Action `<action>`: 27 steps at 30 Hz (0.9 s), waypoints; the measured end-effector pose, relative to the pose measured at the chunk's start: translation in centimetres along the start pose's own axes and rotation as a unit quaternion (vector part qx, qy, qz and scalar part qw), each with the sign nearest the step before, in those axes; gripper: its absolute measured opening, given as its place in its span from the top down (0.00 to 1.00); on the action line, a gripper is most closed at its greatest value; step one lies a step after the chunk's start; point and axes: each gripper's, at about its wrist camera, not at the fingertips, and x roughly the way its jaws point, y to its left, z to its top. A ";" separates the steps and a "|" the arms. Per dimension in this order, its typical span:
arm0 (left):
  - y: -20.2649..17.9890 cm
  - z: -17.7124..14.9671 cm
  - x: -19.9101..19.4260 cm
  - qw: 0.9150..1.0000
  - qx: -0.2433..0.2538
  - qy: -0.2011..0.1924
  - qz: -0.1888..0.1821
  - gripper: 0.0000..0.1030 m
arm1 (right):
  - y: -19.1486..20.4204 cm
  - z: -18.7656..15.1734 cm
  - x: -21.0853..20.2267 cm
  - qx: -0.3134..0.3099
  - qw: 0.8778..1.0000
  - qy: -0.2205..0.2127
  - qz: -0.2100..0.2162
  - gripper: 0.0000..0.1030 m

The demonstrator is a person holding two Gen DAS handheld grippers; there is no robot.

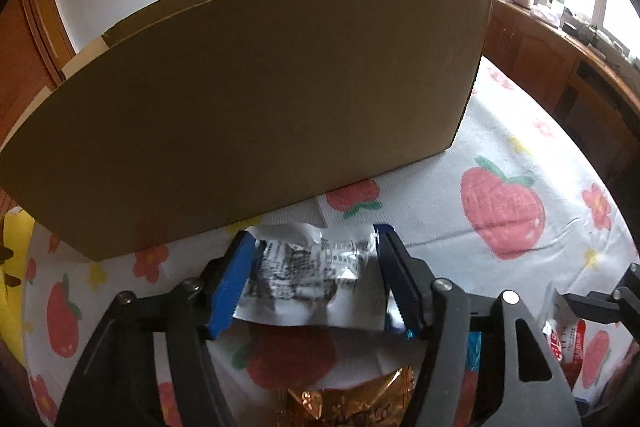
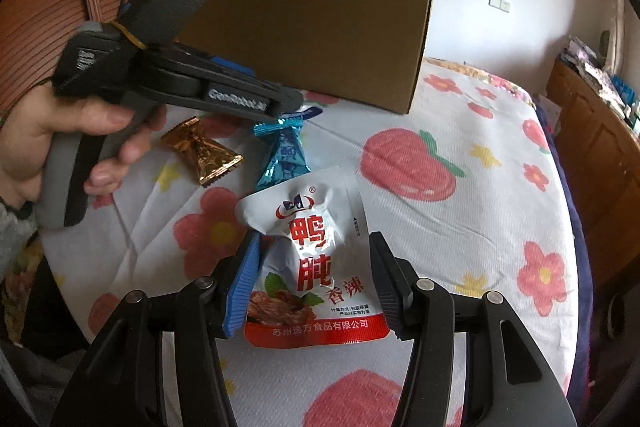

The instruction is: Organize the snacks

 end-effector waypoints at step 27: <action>1.2 -1.0 -0.4 1.000 -0.006 0.008 -0.025 0.30 | 0.0 -0.1 -0.2 -0.017 1.000 -0.005 0.000 0.47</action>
